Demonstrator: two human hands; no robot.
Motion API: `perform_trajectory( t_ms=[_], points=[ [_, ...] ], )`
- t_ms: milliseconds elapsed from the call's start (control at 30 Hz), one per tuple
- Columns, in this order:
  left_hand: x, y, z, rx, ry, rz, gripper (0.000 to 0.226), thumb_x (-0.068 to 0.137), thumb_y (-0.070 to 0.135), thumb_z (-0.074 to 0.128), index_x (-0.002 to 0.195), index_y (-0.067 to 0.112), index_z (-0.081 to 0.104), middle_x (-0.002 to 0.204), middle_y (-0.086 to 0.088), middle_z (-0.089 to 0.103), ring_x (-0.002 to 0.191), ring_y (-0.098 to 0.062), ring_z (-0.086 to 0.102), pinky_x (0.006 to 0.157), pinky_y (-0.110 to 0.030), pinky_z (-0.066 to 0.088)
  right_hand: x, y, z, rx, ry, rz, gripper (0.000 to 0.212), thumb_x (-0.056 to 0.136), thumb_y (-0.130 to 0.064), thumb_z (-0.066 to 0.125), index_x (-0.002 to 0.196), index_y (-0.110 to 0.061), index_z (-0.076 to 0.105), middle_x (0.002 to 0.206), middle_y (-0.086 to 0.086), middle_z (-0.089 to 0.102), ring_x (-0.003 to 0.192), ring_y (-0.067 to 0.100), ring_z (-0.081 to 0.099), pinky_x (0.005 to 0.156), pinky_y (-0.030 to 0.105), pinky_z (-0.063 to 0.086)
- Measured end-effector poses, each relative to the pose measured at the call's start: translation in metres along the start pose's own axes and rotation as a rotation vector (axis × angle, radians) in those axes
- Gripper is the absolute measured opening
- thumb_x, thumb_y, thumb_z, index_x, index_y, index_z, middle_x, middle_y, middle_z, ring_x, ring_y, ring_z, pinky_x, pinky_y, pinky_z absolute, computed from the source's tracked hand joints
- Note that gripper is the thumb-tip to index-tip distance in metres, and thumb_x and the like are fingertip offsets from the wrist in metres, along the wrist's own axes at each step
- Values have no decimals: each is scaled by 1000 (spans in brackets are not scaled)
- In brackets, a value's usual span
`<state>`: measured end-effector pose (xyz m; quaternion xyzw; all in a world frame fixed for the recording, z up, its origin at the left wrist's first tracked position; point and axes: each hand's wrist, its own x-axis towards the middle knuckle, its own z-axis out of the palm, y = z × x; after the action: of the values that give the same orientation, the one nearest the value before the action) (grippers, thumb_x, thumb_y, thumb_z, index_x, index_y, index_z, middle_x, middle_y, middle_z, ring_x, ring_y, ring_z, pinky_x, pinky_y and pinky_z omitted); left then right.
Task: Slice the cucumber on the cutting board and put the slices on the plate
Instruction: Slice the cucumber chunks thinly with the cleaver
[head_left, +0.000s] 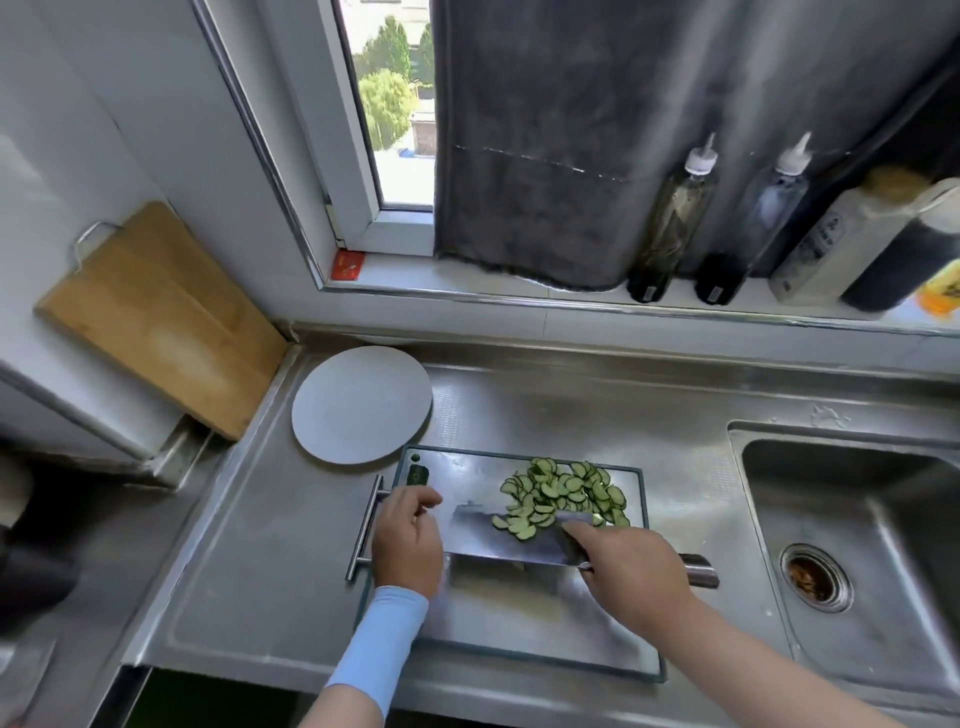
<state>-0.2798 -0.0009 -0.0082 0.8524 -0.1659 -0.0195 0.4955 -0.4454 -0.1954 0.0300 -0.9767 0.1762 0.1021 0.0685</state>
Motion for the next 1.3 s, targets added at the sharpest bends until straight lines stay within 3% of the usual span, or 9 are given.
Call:
perform_trajectory(
  t_ms=[167, 300, 433, 533, 667, 833, 967, 1033, 1300],
  points=[
    [-12, 29, 24, 211, -613, 157, 25, 77, 11, 43, 77, 31, 59, 83, 18, 53, 89, -2, 47, 82, -24, 43, 4, -1, -2, -2, -12, -41, 29, 84, -21, 53, 111, -30, 60, 90, -3, 71, 80, 25, 66, 58, 31, 37],
    [-13, 33, 39, 332, -688, 195, 27, 84, 18, 39, 97, 28, 61, 103, 12, 52, 102, -7, 43, 98, -24, 35, 8, 2, -3, -41, -39, -42, 32, 53, -19, 80, 72, -29, 56, 52, -6, 56, 44, 19, 54, 41, 26, 28],
    [-5, 41, 48, 447, -777, 140, 41, 93, 23, 37, 130, 31, 53, 131, 9, 47, 122, -10, 37, 105, -28, 31, 7, 1, -3, -13, -47, -88, 19, 79, -19, 63, 97, -24, 58, 80, 0, 69, 72, 26, 66, 55, 31, 36],
    [0, 42, 50, 448, -710, 87, 46, 88, 27, 33, 129, 37, 52, 131, 12, 47, 122, -9, 39, 105, -41, 37, 11, 3, -7, -2, -22, -120, 21, 84, -19, 58, 105, -23, 57, 89, 3, 71, 81, 28, 68, 60, 32, 35],
    [-11, 52, 58, 380, -720, 132, 39, 84, 20, 39, 114, 32, 61, 115, 10, 52, 109, -9, 42, 99, -36, 40, 15, 6, -11, -40, -38, -145, 35, 50, -25, 85, 79, -28, 64, 53, -4, 59, 44, 16, 58, 42, 25, 25],
    [-7, 56, 76, 455, -763, 109, 46, 94, 19, 37, 137, 28, 49, 140, 6, 47, 127, -14, 37, 111, -32, 28, 18, 13, -10, 14, -51, -226, 24, 88, -10, 49, 110, -19, 57, 98, 5, 69, 87, 30, 67, 63, 31, 34],
    [1, 52, 51, 382, -397, -86, 31, 89, 10, 41, 90, 34, 62, 101, 12, 59, 97, -8, 55, 89, -26, 45, 18, 17, -12, 42, -88, -191, 24, 88, -9, 46, 106, -21, 57, 94, 4, 67, 84, 29, 64, 60, 33, 34],
    [4, 45, 38, 436, -437, -129, 32, 87, 10, 42, 74, 34, 57, 91, 12, 58, 90, -12, 57, 85, -27, 47, 20, 17, -11, 47, -90, -187, 24, 89, -9, 47, 106, -22, 57, 94, 3, 67, 84, 28, 64, 59, 33, 35],
    [22, 40, 31, 321, -649, -203, 44, 96, 11, 38, 126, 34, 58, 123, 14, 54, 118, -8, 50, 106, -25, 36, 25, 6, -16, 96, -82, -127, 20, 88, -17, 50, 103, -28, 57, 91, -3, 67, 74, 23, 57, 61, 34, 46]
  ],
)
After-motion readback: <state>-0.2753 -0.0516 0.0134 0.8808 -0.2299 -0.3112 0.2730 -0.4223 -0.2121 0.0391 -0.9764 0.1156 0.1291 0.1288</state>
